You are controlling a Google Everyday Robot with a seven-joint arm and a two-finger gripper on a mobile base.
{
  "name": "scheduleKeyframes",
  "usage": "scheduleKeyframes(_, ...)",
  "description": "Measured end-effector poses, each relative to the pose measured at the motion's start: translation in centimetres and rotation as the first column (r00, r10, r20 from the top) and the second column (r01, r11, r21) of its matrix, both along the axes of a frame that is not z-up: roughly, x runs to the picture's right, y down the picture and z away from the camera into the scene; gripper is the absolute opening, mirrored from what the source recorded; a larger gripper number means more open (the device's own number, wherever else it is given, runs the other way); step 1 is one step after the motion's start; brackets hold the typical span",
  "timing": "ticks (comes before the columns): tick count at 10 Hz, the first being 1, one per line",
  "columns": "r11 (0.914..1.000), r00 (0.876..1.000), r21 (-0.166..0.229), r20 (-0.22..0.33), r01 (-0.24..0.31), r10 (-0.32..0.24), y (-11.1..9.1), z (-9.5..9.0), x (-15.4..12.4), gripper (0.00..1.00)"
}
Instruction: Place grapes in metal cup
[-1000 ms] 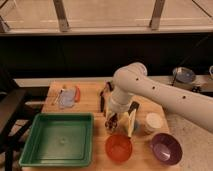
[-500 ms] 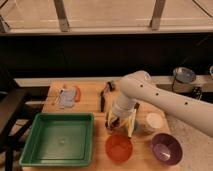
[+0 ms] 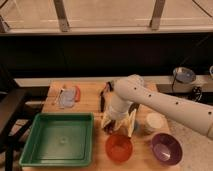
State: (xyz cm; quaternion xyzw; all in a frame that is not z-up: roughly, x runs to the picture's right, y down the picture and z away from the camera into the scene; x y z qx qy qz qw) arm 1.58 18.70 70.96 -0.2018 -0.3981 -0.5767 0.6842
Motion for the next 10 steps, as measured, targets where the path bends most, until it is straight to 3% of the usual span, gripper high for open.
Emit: scheduleKeyframes(10, 0.9999, 1.000, 0.013, -0.017, 0.002, -0.002, -0.44, -0.03, 0.01, 0.66)
